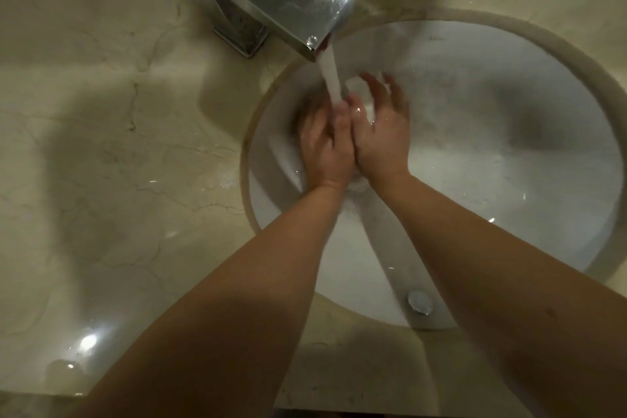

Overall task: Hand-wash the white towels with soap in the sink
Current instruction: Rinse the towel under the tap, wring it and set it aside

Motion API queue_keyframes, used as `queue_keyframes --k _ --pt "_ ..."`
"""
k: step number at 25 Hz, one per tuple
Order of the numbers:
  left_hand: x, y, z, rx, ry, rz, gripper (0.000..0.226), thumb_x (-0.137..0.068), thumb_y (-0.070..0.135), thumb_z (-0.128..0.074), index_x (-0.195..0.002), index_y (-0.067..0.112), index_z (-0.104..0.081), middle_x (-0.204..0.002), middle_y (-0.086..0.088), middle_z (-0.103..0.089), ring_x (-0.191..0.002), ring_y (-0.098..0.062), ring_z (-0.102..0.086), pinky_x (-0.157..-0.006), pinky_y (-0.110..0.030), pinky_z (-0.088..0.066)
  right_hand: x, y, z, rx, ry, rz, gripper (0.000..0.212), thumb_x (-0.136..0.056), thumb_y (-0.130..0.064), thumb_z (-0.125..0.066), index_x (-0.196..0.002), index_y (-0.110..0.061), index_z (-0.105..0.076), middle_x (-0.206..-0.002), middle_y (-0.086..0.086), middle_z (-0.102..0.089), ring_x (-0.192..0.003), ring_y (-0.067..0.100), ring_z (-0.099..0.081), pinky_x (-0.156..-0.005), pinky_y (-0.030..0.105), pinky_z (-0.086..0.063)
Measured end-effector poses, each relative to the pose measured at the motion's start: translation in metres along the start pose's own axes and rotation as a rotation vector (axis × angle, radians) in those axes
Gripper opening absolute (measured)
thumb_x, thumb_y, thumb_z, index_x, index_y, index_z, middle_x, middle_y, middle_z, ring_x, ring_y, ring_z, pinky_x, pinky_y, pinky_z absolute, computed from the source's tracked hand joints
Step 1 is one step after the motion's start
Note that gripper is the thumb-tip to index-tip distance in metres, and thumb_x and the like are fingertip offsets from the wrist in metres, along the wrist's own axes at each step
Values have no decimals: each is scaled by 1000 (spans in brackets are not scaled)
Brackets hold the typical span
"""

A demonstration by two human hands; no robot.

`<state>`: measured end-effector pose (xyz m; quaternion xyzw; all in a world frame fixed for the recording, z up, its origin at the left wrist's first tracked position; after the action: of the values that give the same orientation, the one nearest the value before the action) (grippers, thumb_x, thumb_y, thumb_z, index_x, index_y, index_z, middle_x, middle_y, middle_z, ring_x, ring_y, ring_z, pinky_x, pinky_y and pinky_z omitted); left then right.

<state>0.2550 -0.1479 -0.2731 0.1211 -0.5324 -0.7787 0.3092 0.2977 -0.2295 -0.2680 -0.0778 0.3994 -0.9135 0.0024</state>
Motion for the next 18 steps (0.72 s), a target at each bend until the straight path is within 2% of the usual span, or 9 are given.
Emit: queue_keyframes --k 2,4,7,8,9,11,13,16,18 --pt "-2 -4 -10 -106 -9 -67 63 -99 50 -35 -106 -1 -73 -106 -18 -71 -106 -35 -63 -100 -34 -43 -6 8 1 -15 18 19 69 -86 -61 -38 -132 -14 -59 -137 15 -55 -124 35 -52 -103 43 -43" --pt "-2 -5 -17 -167 -43 -56 65 -96 56 -39 -115 2 -71 -117 -16 -69 -117 -31 -57 -109 -30 -35 -17 15 3 -4 -16 -15 72 -83 -66 -41 -128 -12 -60 -124 10 -63 -113 32 -58 -94 44 -48" --pt "-5 1 -24 -159 -11 -94 52 -91 43 -56 -116 -2 -68 -112 -9 -66 -112 -22 -49 -108 -12 -26 -30 19 9 27 -69 -61 73 -79 -72 -41 -121 -17 -61 -115 5 -65 -105 28 -60 -89 40 -48" --pt "-8 2 -26 -154 18 -134 53 -89 42 -56 -114 -3 -68 -109 -12 -67 -109 -22 -50 -104 -12 -29 -34 20 11 44 -83 -59 73 -78 -73 -40 -120 -18 -62 -115 5 -66 -105 29 -61 -89 40 -48" --pt "-11 -1 -29 -180 43 -146 57 -87 46 -53 -114 -2 -69 -109 -16 -69 -108 -24 -53 -103 -19 -33 -38 20 12 75 -105 -60 73 -80 -74 -40 -122 -18 -61 -117 7 -65 -107 30 -61 -90 39 -47" --pt "-16 -8 -34 -216 30 -66 67 -84 57 -48 -117 2 -69 -116 -19 -67 -114 -30 -57 -106 -32 -36 -47 21 15 163 -158 -84 67 -90 -68 -45 -132 -17 -56 -127 11 -62 -115 32 -57 -95 38 -43" --pt "-15 -12 -37 -178 -4 12 69 -84 61 -47 -115 4 -69 -115 -18 -65 -114 -32 -58 -106 -30 -35 -55 22 18 226 -189 -118 61 -97 -59 -44 -140 -16 -50 -134 15 -59 -123 34 -53 -99 37 -39" --pt "-18 -14 -39 -213 -16 42 69 -86 65 -42 -94 2 -68 -93 -14 -64 -96 -31 -59 -94 -28 -39 -58 22 19 209 -174 -89 56 -100 -55 -38 -136 -16 -55 -129 13 -62 -120 33 -56 -98 34 -40" --pt "-18 -8 -35 -84 -13 84 57 -86 60 -49 -78 4 -59 -74 -1 -57 -81 -16 -60 -80 -23 -42 -54 22 18 176 -146 -82 55 -98 -56 -36 -130 -17 -59 -123 10 -65 -115 31 -59 -94 35 -42"
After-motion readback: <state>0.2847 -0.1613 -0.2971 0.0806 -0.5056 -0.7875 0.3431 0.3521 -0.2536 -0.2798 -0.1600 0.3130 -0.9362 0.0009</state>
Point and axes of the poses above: each hand's wrist, its own x-axis away from the middle knuckle, its own z-axis out of the back of the hand, y = z × x, the point moved 2 cm from there along -x, towards the middle knuckle
